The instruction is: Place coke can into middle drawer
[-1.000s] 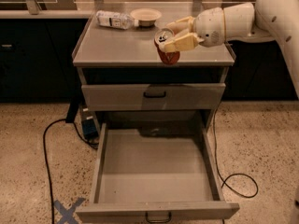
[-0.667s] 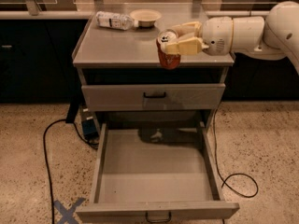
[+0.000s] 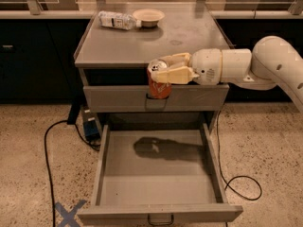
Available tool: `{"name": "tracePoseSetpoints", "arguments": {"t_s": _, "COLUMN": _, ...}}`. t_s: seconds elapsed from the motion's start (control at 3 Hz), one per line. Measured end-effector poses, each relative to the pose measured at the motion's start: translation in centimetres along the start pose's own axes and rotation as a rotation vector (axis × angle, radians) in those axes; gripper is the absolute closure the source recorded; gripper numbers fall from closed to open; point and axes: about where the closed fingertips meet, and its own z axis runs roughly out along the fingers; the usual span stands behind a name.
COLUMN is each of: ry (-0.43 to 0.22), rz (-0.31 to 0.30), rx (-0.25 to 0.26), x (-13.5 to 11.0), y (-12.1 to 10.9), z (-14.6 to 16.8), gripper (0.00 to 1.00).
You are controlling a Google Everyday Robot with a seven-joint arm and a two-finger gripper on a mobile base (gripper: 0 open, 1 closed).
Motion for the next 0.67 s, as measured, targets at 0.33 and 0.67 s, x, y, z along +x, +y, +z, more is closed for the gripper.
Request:
{"name": "tracePoseSetpoints", "arguments": {"t_s": 0.33, "ry": 0.0, "rz": 0.0, "rx": 0.0, "x": 0.0, "y": 0.0, "z": 0.0, "gripper": 1.0}}
{"name": "tracePoseSetpoints", "arguments": {"t_s": 0.67, "ry": -0.007, "rz": 0.017, "rx": -0.013, "x": 1.3, "y": 0.1, "z": 0.7, "gripper": 1.0}}
